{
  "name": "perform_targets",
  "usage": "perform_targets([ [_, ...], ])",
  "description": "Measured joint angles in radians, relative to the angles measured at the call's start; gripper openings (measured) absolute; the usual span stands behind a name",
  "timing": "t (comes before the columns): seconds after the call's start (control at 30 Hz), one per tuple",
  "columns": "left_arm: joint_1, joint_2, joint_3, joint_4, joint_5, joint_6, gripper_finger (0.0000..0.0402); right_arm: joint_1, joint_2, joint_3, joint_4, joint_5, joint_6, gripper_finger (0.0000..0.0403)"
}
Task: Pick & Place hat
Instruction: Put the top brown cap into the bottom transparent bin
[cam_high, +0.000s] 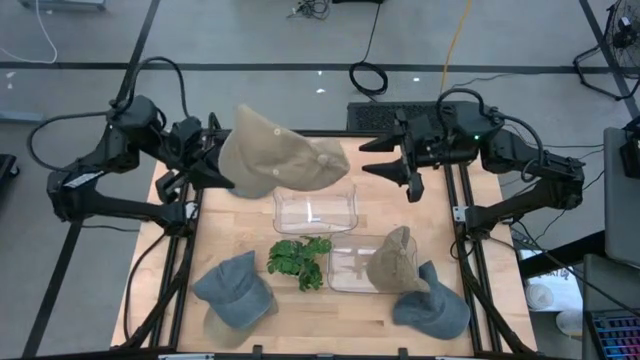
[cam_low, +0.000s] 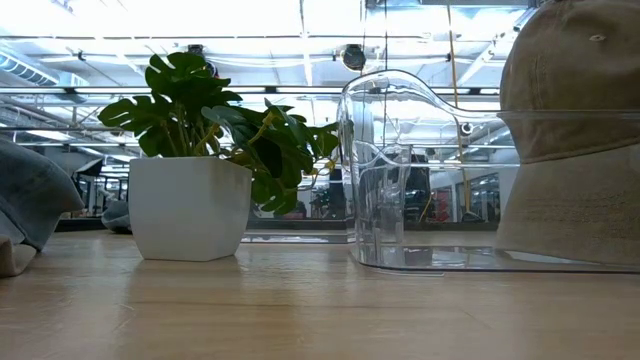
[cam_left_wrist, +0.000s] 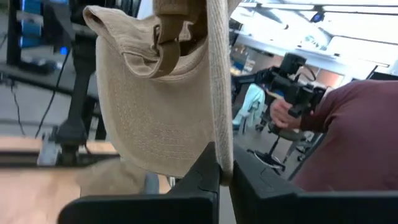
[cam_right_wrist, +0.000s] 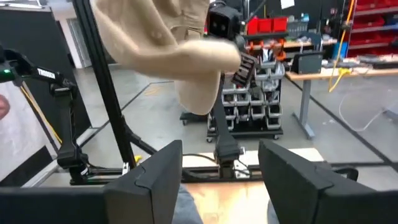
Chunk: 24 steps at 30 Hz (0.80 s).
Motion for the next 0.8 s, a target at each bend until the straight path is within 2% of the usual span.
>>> perform_targets([
  [0.17, 0.0, -0.032, 0.0, -0.113, -0.015, 0.021, 0.001, 0.0, -0.002, 0.0, -0.036, -0.002, 0.006, 0.0212],
  [0.5, 0.0, -0.062, 0.0, -0.343, -0.112, 0.035, 0.001, 0.0, 0.004, 0.0, -0.023, -0.005, 0.086, 0.022],
  [0.8, 0.0, -0.03, 0.0, -0.341, -0.166, 0.043, 0.001, 0.032, 0.041, 0.0, 0.011, -0.006, 0.109, 0.0226],
])
